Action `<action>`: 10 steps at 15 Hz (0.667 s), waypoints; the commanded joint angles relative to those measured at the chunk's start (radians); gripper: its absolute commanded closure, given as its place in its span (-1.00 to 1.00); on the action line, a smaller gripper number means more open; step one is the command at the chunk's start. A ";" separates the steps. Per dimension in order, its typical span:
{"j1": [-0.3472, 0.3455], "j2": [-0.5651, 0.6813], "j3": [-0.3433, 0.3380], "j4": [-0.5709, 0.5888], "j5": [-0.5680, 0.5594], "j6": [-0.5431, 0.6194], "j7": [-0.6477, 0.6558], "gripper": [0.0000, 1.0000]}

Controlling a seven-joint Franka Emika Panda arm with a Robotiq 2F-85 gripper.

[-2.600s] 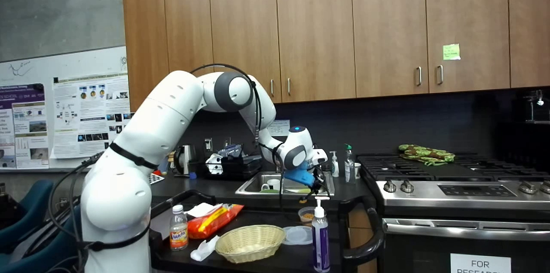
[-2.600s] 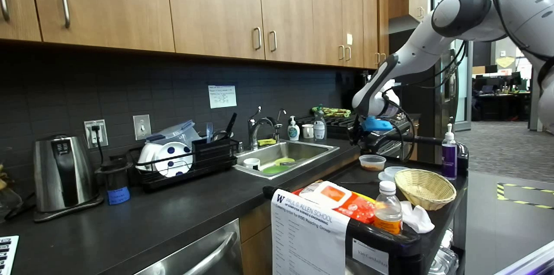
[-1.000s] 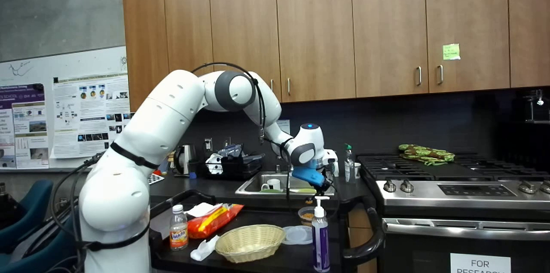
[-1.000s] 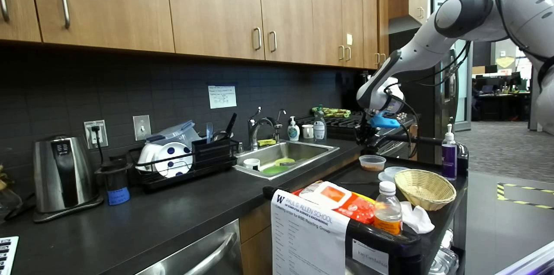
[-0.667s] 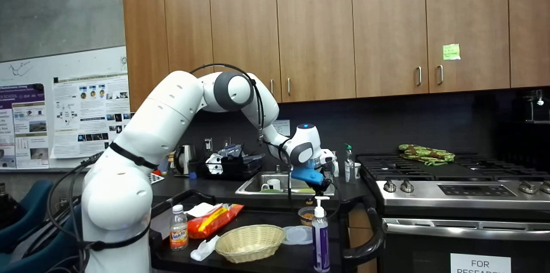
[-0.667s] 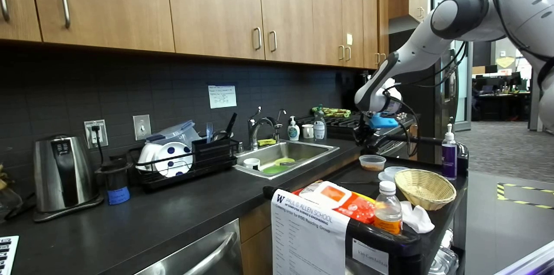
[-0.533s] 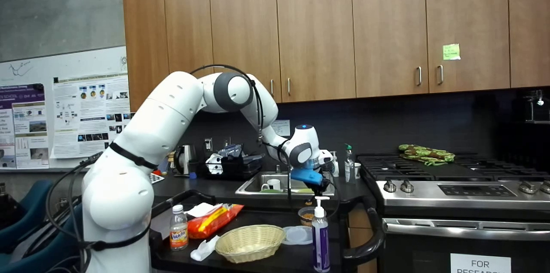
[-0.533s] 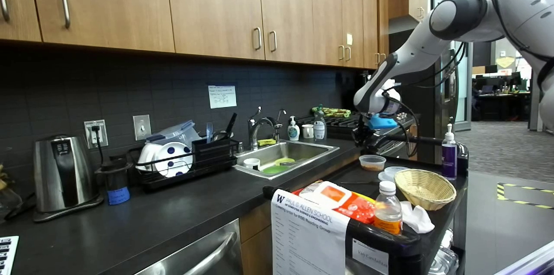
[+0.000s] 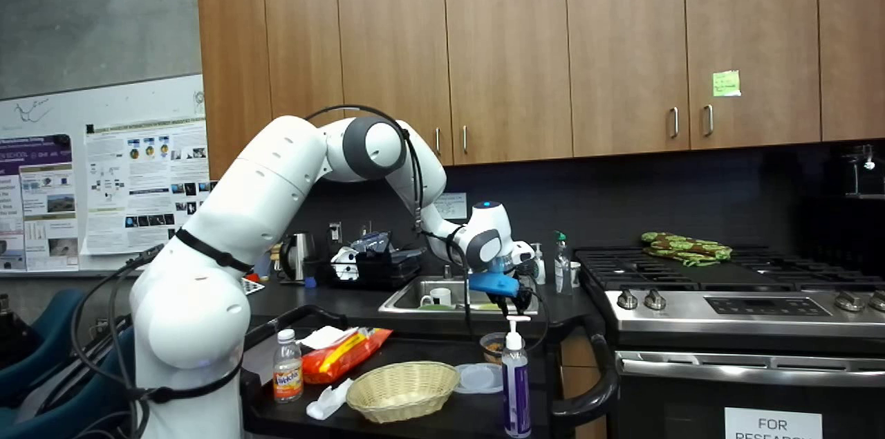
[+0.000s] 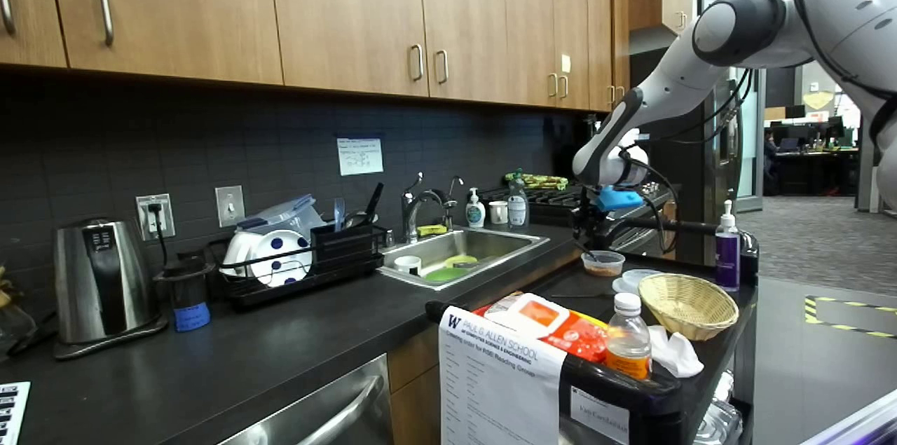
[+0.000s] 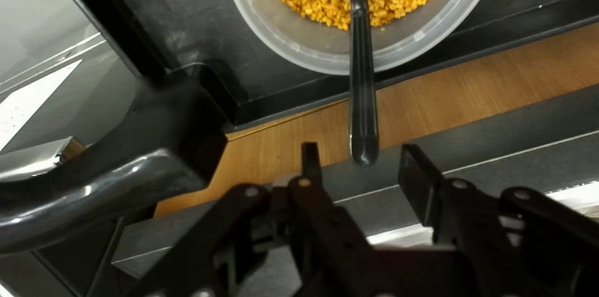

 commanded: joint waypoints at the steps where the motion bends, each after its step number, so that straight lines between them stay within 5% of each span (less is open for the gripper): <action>1: 0.030 -0.006 -0.031 0.003 -0.034 -0.007 0.045 -0.39; 3: 0.059 -0.021 -0.058 -0.003 -0.052 -0.023 0.089 -0.88; 4: 0.079 -0.033 -0.078 -0.008 -0.068 -0.042 0.122 -0.97; 10: 0.162 -0.111 -0.126 -0.041 -0.131 -0.137 0.246 -1.00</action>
